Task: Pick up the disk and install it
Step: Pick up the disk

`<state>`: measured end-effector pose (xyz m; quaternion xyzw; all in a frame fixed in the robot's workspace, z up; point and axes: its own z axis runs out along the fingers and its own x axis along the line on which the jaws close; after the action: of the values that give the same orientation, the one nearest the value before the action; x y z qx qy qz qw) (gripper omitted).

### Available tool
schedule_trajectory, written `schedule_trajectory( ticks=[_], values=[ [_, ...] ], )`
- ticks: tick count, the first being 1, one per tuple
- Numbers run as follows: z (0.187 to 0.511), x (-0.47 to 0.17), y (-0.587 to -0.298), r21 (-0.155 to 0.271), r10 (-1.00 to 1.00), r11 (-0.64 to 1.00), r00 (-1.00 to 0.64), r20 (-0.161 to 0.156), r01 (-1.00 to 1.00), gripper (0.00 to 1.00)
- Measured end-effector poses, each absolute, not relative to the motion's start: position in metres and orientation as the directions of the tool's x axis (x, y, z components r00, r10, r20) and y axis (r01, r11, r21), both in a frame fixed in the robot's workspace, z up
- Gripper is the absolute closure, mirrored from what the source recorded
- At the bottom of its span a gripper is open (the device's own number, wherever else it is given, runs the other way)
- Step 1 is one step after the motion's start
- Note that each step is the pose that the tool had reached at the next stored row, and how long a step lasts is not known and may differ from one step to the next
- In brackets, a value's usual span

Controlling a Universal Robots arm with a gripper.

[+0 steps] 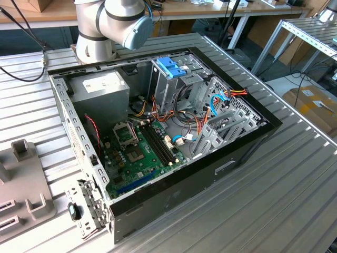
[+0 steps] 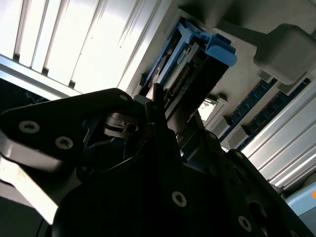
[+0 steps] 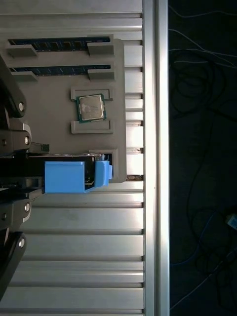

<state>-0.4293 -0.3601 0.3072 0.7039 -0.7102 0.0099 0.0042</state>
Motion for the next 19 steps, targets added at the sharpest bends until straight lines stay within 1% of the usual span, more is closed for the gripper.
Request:
schedule_trajectory(
  ticks=[12, 19],
  values=[
    [0.308, -0.429, -0.360, -0.008, -1.000, 0.009, -0.009, 0.020, -1.000, 0.65],
    [0.320, -0.429, -0.360, -0.008, -1.000, 0.009, -0.009, 0.020, -1.000, 0.65]
  ],
)
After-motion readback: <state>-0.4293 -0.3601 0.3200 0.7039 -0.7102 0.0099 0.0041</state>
